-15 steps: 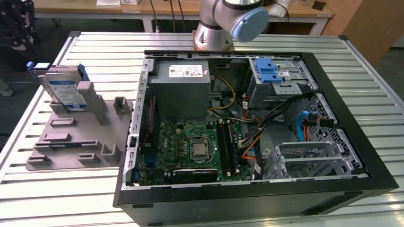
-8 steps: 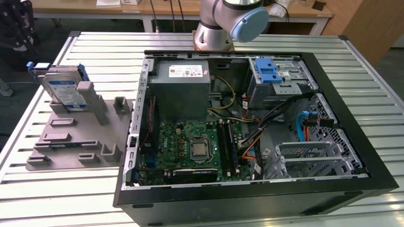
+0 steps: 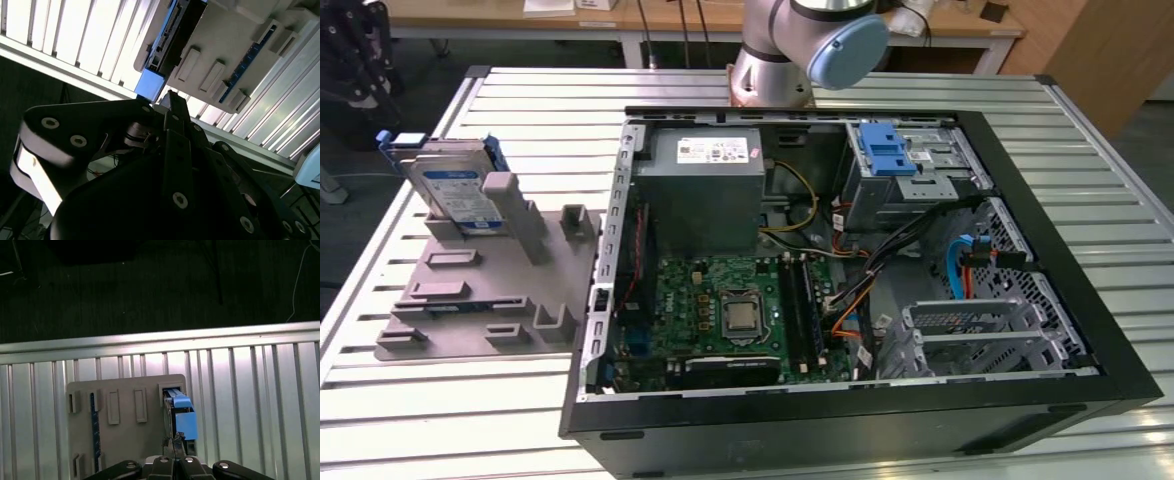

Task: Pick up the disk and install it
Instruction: 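Pick up the disk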

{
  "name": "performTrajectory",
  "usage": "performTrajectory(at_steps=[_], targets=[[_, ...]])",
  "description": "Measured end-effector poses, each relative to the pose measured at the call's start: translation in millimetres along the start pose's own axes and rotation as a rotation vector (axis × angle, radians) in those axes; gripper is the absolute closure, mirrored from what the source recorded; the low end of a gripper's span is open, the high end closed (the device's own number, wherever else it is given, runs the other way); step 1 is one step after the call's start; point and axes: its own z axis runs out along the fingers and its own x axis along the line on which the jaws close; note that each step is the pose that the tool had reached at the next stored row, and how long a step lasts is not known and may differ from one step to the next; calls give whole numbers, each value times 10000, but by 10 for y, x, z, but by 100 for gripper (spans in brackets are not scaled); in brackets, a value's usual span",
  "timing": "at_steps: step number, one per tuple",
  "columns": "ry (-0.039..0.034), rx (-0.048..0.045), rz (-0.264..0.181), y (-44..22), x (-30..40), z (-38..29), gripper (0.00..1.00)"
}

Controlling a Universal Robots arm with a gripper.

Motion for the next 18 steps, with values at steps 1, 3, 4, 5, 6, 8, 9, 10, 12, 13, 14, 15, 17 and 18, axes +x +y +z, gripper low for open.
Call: performTrajectory(at_steps=[1, 3, 4, 5, 6, 8, 9, 10, 12, 13, 14, 15, 17, 18], targets=[[-1, 0, 0, 0, 0, 0, 89], [-1, 1, 0, 0, 0, 1, 89], [1, 2, -1, 1, 0, 2, 89], [5, 8, 1, 3, -5, 7, 83], [17, 16, 1, 6, -11, 13, 83], [57, 47, 1, 11, -30, 38, 71], [78, 66, 1, 14, -41, 51, 71], [89, 89, 2, 18, -49, 67, 65], [98, 128, 2, 30, -64, 102, 59], [101, 150, -4, 38, -69, 117, 53], [101, 174, -26, 44, -73, 131, 48], [103, 193, -71, 45, -75, 143, 48], [105, 220, -201, 46, -79, 171, 42], [105, 231, -263, 47, -83, 189, 42]])
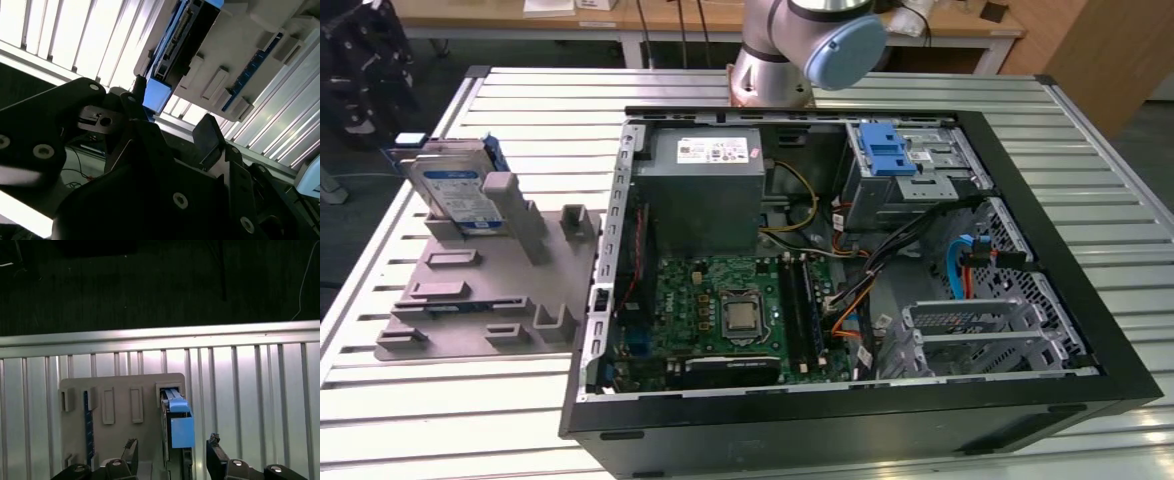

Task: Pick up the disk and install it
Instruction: 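Pick up the disk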

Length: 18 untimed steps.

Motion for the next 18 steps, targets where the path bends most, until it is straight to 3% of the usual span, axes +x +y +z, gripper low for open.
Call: performTrajectory(at_steps=[1, 18], targets=[[0, 5, -39, 2, -5, 18, 36], [0, 19, -72, 88, -79, 311, 36]])
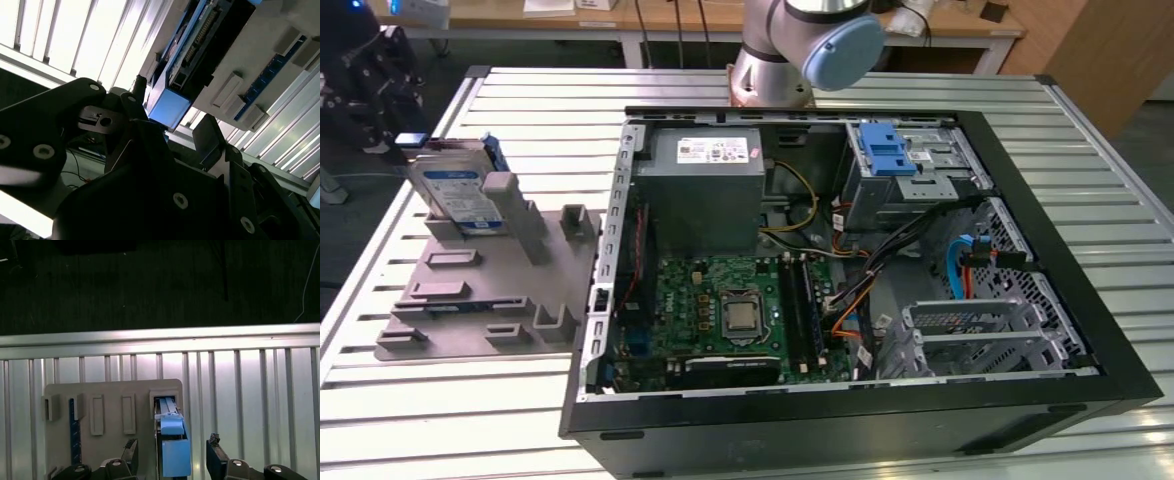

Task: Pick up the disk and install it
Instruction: 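Pick up the disk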

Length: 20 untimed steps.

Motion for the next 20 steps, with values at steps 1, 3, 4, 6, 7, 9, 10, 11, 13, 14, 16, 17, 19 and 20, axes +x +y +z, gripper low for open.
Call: performTrajectory(at_steps=[1, 3, 4, 6, 7, 9, 10, 11, 13, 14, 16, 17, 19, 20], targets=[[-1, 1, 0, 1, -3, 18, 36], [-1, 2, -2, 3, -3, 55, 36], [-1, 1, -1, 3, -4, 74, 36], [-1, 2, 0, 4, -4, 107, 37], [-1, 2, 0, 4, -4, 112, 43], [0, 1, 0, 4, -4, 111, 43], [0, 1, 0, 4, -4, 111, 50], [0, 1, 0, 4, -4, 112, 50], [-2, 7, 0, 4, -4, 124, 50], [-2, 7, 0, 4, -4, 132, 50], [-1, 5, 0, 4, -4, 149, 50], [-1, 5, 0, 4, -4, 158, 50], [-1, 5, 0, 3, -3, 177, 50], [-1, 5, 0, 3, -3, 186, 50]])
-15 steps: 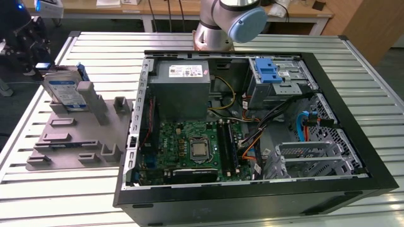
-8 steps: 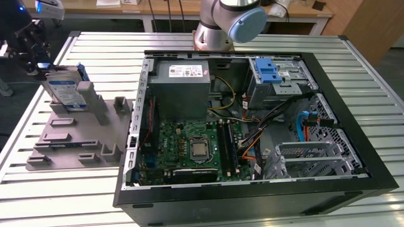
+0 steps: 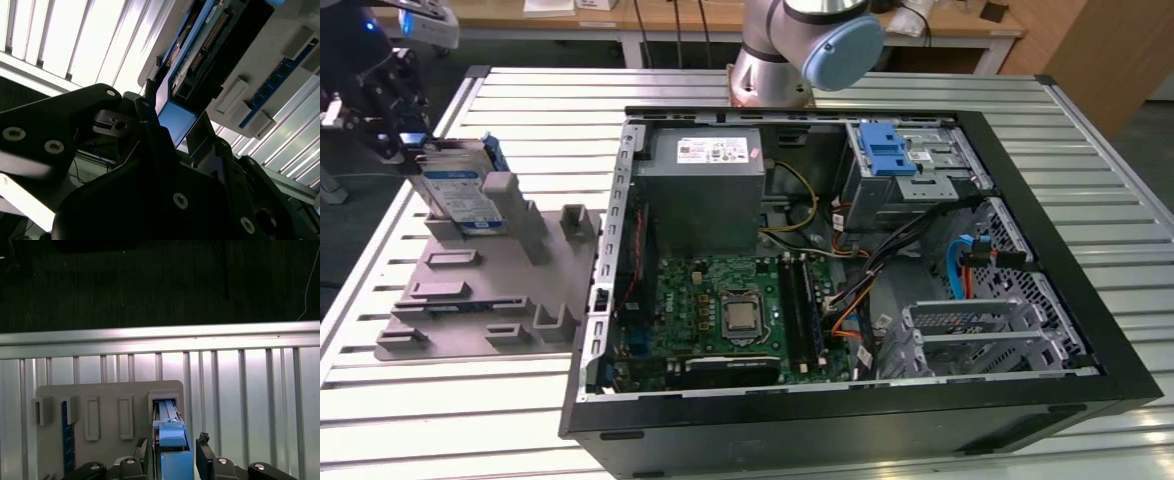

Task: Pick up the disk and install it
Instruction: 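Pick up the disk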

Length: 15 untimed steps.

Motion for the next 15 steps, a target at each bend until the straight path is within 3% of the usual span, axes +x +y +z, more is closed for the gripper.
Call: performTrajectory(at_steps=[4, 15], targets=[[2, -4, 1, 0, 0, 58, 50], [11, -2, 0, 0, 1, 74, 50]])
